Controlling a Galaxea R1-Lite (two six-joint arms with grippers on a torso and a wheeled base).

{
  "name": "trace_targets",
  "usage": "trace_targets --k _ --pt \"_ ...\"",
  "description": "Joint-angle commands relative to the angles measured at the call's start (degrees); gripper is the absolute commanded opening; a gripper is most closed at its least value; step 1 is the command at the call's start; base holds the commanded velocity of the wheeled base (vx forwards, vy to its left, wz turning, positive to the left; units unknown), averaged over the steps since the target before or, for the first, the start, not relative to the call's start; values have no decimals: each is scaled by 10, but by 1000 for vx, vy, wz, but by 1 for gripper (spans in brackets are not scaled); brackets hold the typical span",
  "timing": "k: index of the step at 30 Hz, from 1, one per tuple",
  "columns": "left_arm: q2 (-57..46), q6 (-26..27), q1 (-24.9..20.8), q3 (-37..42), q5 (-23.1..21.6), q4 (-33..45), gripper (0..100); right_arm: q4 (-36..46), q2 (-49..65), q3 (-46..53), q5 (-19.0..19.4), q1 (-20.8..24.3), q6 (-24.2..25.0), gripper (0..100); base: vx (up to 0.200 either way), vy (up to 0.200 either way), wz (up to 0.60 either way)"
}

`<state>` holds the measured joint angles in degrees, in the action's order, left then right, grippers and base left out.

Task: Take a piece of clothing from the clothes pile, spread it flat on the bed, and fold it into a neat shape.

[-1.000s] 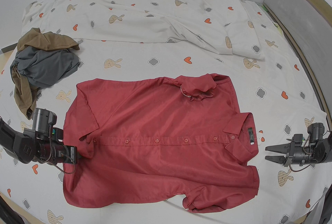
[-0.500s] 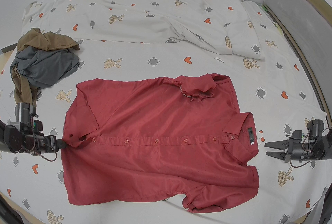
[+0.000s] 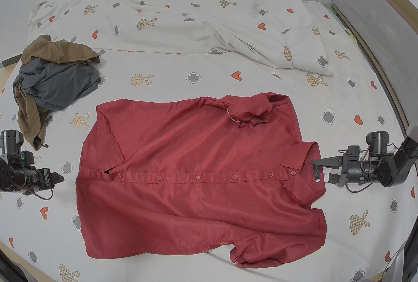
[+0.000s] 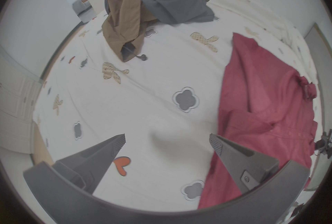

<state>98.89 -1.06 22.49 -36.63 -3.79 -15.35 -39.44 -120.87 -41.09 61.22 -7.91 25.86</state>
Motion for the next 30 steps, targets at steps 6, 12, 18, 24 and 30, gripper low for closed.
trace_targets --k 6,12,18,24,30 --pt "-80 1 36 38 -101 2 100 0 -24 -24 -1 11 4 0 0 0 0" --pt "-84 1 33 41 -103 2 100 1 -21 -21 -29 3 6 0 0 0 0" --pt "-87 1 14 46 -104 2 100 1 1 -21 -30 -27 7 0 0 0 0" --pt "-96 -1 -15 46 -104 2 100 2 9 -21 -29 -70 7 0 0 0 0" --pt "-99 -3 -55 42 -104 3 100 2 9 -23 -27 -104 7 0 0 0 0"
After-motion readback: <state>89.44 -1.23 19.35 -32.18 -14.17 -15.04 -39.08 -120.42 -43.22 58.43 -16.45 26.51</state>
